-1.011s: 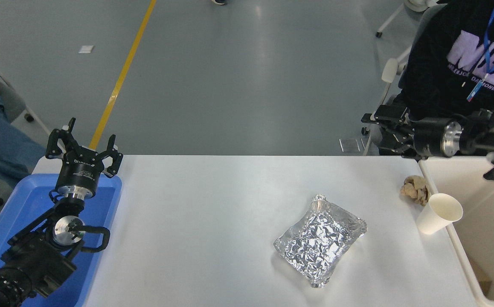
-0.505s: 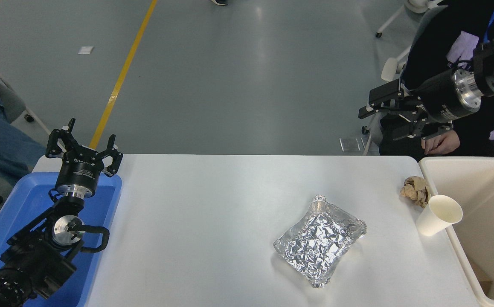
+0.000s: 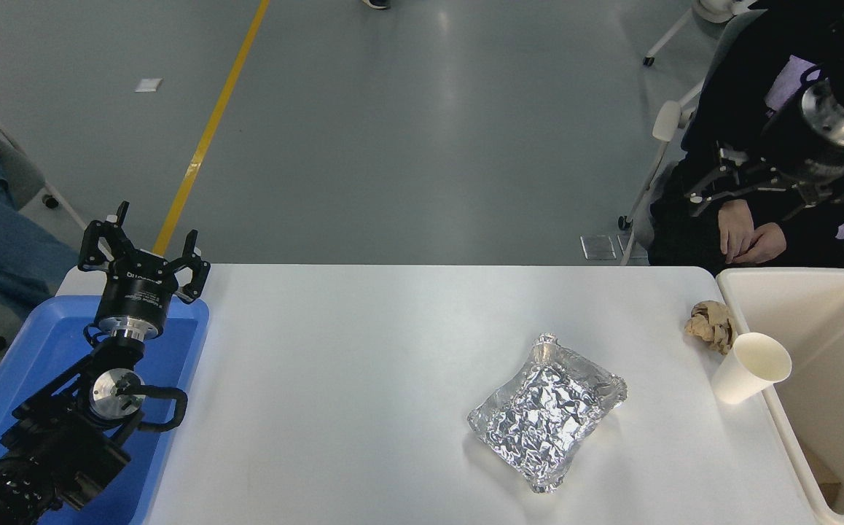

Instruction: Pick up paper cup place in dustbin

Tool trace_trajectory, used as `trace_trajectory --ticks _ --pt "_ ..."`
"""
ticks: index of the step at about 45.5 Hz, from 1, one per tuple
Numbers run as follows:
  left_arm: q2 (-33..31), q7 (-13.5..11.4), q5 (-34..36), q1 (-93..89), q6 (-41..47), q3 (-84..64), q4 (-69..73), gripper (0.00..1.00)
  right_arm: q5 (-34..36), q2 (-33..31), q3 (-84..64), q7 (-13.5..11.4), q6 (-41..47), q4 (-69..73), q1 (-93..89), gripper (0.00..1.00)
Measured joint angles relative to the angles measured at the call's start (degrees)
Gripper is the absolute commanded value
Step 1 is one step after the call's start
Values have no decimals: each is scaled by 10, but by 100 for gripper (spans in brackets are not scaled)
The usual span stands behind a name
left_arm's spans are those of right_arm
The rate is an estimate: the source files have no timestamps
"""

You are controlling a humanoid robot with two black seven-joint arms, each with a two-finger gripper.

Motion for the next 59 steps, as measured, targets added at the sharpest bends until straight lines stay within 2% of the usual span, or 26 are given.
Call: trace_trajectory --ticks 6,15,36,45,59 --pt "0 0 0 0 0 0 0 99 20 -12 6 -22 0 9 20 100" --pt "0 0 0 0 0 0 0 99 37 -24 18 -37 1 16 33 100" --pt "1 0 0 0 0 0 0 99 59 -30 26 -45 1 19 -12 100" --pt "0 0 0 0 0 0 0 99 31 -44 33 -45 0 17 -66 100" --pt "0 0 0 0 0 0 0 99 -4 -94 51 -46 -143 13 -195 100"
